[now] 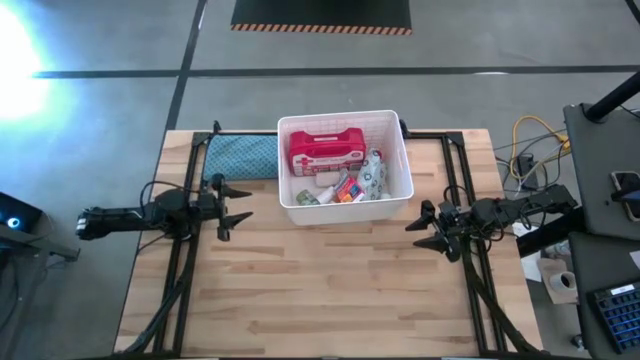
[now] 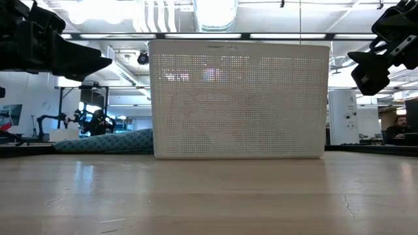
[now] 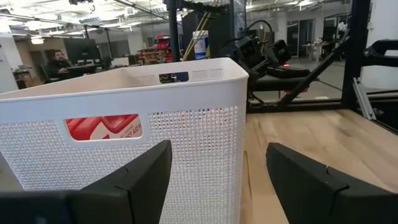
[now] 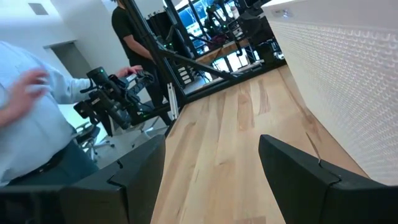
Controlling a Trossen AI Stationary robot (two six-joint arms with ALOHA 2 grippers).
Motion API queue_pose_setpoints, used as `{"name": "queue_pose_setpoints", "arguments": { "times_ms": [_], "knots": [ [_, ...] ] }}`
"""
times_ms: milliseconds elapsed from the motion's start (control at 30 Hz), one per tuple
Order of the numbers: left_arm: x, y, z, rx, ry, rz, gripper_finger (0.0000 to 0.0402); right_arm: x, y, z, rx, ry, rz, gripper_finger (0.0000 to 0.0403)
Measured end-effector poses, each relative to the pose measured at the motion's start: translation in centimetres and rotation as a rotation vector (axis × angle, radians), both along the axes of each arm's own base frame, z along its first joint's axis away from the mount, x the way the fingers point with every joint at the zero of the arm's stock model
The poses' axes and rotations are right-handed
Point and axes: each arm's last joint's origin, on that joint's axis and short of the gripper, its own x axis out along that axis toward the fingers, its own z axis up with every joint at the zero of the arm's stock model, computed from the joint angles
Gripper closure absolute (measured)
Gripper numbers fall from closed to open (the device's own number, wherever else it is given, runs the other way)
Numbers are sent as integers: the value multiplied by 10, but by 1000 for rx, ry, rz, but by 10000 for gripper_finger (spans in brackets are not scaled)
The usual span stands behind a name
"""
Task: Pick & place medical supplies in basket/bin
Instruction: Return to Home Position
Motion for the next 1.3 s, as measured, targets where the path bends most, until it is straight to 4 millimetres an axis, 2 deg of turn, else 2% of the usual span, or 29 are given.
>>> {"name": "queue_pose_setpoints", "arguments": {
  "times_ms": [833,1133,1200,1300],
  "knots": [
    [7,0,-9,-6,111,0,160,-1,-1,1,3,-11,-4,154],
    [10,0,-14,-9,175,0,160,1,-14,2,2,-28,-138,154],
    [11,1,-15,-9,188,0,160,1,-17,2,-21,-32,-169,154],
    [12,1,-17,-11,209,0,160,1,-19,2,-157,-52,-194,154]
  ]
}}
